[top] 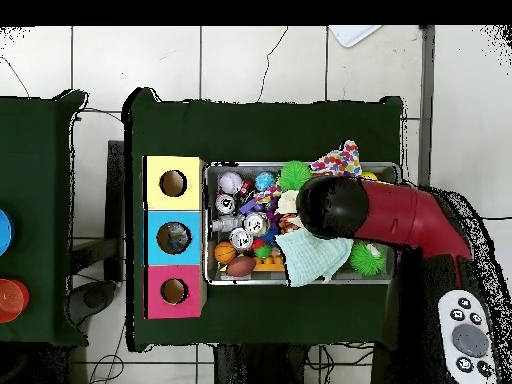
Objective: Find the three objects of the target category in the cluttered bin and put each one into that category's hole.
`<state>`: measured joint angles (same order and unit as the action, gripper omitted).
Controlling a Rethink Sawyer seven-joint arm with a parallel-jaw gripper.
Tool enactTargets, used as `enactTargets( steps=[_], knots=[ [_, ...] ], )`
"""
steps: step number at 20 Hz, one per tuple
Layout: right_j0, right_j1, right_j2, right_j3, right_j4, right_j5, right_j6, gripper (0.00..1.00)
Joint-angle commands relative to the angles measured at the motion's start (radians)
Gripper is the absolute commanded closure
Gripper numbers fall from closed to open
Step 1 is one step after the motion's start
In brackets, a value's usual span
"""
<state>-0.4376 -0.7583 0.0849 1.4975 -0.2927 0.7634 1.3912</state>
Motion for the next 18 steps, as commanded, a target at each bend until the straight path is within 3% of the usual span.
enactTargets(
  steps=[1,7,12,18],
  knots=[
    [0.034,-0.016,0.123,0.049,0.006,0.097,-0.069,0.00],
    [0.076,-0.003,0.140,0.080,0.079,0.050,0.059,0.00],
    [0.087,0.055,0.137,0.070,0.112,0.009,0.103,0.00],
    [0.088,0.155,0.145,0.047,0.132,-0.127,0.137,0.00]
  ],
)
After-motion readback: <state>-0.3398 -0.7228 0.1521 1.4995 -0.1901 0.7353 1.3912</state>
